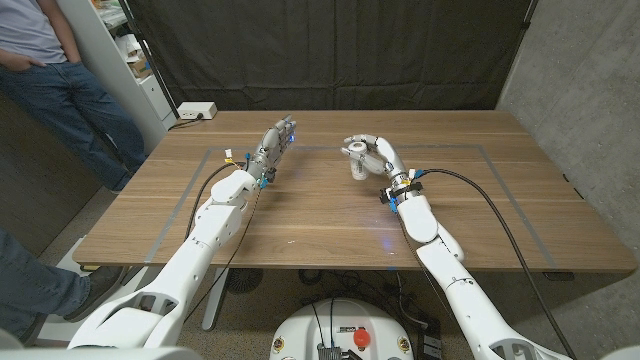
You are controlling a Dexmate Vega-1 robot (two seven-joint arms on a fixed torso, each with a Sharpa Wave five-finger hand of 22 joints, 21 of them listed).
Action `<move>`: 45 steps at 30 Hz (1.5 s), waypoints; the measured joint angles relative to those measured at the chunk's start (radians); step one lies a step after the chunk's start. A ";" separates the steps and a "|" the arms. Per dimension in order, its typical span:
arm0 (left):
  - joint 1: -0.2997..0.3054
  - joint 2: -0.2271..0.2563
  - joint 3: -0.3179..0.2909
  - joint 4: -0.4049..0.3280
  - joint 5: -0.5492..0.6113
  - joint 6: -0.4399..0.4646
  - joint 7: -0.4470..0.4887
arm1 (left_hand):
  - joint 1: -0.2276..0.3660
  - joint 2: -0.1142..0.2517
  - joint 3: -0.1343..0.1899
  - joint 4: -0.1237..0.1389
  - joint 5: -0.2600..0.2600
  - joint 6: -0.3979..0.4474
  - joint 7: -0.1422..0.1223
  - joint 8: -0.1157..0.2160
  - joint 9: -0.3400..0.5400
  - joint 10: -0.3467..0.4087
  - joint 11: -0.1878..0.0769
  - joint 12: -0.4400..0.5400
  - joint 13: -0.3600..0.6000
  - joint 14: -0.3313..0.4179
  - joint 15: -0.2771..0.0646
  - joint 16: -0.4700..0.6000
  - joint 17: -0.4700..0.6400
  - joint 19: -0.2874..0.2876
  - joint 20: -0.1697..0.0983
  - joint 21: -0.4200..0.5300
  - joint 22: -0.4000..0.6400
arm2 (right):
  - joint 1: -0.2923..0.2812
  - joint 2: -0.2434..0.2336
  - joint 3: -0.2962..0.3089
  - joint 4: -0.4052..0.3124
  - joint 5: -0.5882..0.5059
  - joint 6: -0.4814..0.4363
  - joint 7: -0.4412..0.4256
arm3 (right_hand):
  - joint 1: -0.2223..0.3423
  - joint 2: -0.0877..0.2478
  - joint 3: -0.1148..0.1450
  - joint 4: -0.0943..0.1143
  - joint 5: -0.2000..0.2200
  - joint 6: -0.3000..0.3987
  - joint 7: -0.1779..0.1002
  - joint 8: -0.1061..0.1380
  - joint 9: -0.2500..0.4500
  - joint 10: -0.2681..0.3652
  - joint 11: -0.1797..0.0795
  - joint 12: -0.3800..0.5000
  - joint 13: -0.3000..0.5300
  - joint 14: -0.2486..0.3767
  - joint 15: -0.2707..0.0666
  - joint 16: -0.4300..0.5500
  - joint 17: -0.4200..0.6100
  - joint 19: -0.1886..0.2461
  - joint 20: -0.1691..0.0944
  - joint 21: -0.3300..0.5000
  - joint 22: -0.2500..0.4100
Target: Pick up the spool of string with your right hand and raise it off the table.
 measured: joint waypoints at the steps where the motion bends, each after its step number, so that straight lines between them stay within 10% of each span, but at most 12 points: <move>1: 0.000 0.000 0.001 0.000 0.000 0.000 0.000 | 0.000 0.000 0.000 0.000 0.000 0.000 0.000 0.000 0.000 0.000 0.000 0.000 0.000 0.000 0.000 0.000 0.000 0.000 0.000 0.000 0.000 | 0.000 0.001 0.002 -0.004 0.000 0.000 0.004 | 0.000 0.000 0.000 0.000 0.000 0.000 0.000 0.000 0.000 0.000 0.000 0.000 0.000 0.000 0.000 0.000 0.000 0.000 0.000 0.002 0.000; 45: -0.018 -0.002 0.006 0.030 -0.001 -0.004 -0.014 | 0.008 0.008 0.004 -0.004 0.000 0.000 0.000 0.000 0.000 0.000 0.000 0.000 0.000 0.000 0.000 0.000 0.000 0.000 0.000 0.000 0.000 | 0.017 0.026 0.026 -0.069 0.005 0.008 0.022 | 0.000 0.000 -0.004 0.004 -0.034 0.016 0.005 -0.009 0.009 0.005 0.005 0.019 0.013 0.014 -0.003 0.027 0.005 0.000 0.000 0.035 0.005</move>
